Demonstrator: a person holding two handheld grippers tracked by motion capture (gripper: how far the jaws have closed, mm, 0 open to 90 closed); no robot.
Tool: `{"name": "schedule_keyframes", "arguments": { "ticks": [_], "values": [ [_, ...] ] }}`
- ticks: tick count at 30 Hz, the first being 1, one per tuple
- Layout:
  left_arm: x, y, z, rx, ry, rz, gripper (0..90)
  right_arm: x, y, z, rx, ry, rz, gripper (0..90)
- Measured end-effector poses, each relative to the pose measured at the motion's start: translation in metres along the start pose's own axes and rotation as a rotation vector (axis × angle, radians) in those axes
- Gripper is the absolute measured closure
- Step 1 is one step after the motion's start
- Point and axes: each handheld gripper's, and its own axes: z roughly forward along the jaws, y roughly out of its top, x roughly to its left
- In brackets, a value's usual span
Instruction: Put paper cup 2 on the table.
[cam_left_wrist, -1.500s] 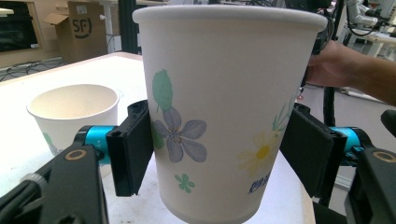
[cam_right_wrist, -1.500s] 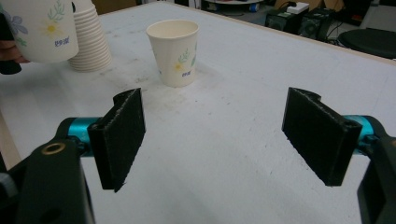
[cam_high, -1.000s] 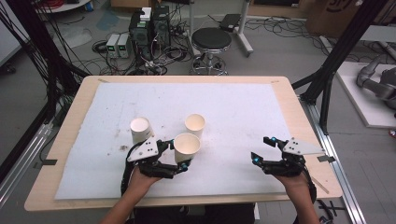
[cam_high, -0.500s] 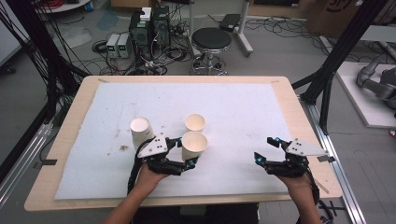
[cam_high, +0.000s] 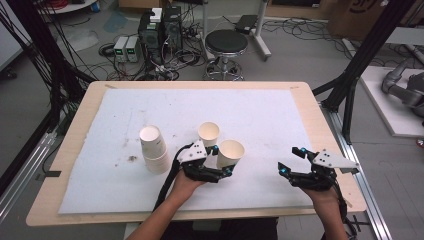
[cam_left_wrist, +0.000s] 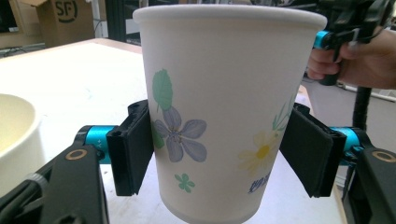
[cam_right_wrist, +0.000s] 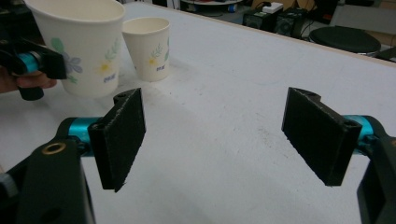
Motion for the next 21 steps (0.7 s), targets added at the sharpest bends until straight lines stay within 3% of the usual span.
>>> {"name": "schedule_keyframes", "arguments": {
  "ticks": [8,14,19,21],
  "values": [
    [0.002,-0.006,0.02,0.104,0.061,0.008,30.7,0.0,0.0,0.0,-0.002,0.005,-0.003,22.2],
    [0.001,-0.006,0.026,0.159,0.095,0.013,30.9,0.001,0.0,0.002,0.005,0.012,0.0,22.2],
    [-0.001,-0.005,0.032,0.26,0.131,0.019,31.1,0.002,0.002,0.002,0.003,0.015,-0.004,22.2],
    [-0.002,-0.004,0.031,0.27,0.141,0.016,31.3,0.002,0.002,0.001,0.003,0.015,-0.003,22.2]
  ]
}}
